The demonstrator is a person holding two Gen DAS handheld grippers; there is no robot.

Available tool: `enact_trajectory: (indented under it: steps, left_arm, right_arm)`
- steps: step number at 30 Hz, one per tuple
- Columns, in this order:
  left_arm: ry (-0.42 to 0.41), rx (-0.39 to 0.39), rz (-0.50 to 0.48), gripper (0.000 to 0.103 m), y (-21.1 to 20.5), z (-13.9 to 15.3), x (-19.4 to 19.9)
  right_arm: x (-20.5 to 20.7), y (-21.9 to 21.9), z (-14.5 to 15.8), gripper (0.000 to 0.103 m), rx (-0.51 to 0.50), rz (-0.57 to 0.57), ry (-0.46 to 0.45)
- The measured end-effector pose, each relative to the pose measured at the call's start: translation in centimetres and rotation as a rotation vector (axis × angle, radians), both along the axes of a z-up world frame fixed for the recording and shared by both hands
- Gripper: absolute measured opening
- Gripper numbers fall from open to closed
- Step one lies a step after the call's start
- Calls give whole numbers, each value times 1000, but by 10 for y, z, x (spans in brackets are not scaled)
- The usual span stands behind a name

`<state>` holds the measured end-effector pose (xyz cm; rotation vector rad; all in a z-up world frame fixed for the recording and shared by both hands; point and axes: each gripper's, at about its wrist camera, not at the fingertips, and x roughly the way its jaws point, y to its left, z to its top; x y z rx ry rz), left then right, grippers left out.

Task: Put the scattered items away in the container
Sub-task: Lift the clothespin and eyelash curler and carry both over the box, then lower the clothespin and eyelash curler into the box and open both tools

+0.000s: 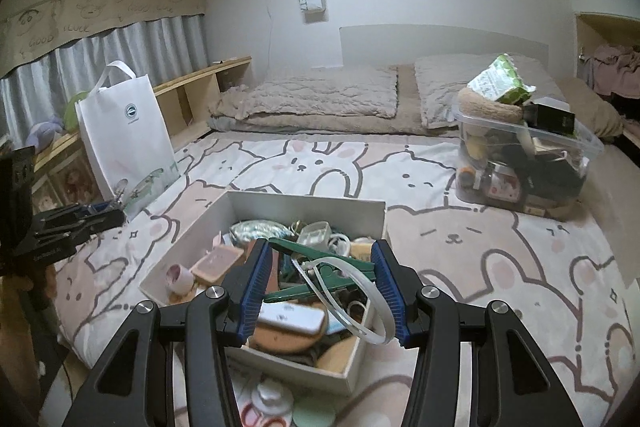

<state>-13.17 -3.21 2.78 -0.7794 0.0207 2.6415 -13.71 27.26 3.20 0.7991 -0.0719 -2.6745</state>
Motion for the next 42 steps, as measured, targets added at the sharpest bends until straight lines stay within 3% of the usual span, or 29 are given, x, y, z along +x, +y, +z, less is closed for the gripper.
enact_trajectory:
  steps: [6,17,27,34,42]
  left_arm:
    - [-57,54,6,29,1,-2,-35]
    - [-147,36,23,29,9,-23,-83]
    - [-209,3,28,29,18,-42,-119]
    - [-241,-21,19,29,23,-56,-138]
    - [-279,-33,16,29,24,-74,-155]
  right_arm:
    - [-28,-11,0,52,-23,7,-20]
    - [-80,-19,-23,52,-75,4,-131]
    - [-140,-39,-49,52,10,-41,-263]
    - [-177,-48,-67,52,143,-81,-330]
    - [-211,-50,-89,52,172,-110,-411]
